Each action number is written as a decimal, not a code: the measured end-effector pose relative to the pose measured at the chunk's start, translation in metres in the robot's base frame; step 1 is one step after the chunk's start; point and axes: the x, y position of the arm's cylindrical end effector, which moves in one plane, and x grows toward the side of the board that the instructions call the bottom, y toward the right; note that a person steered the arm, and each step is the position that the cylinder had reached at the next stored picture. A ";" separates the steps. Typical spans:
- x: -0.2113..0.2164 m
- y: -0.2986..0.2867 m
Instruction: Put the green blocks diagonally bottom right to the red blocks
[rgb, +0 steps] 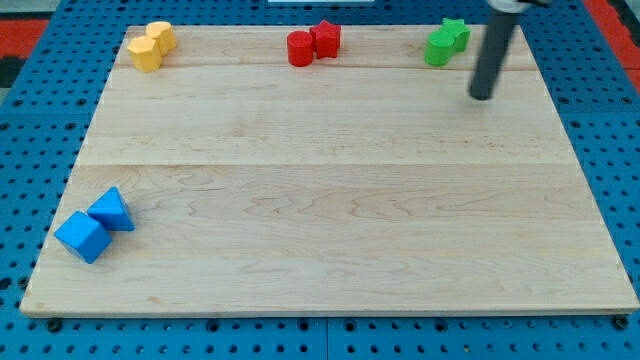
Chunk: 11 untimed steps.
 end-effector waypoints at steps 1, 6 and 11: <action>-0.039 0.088; -0.076 -0.078; -0.032 -0.151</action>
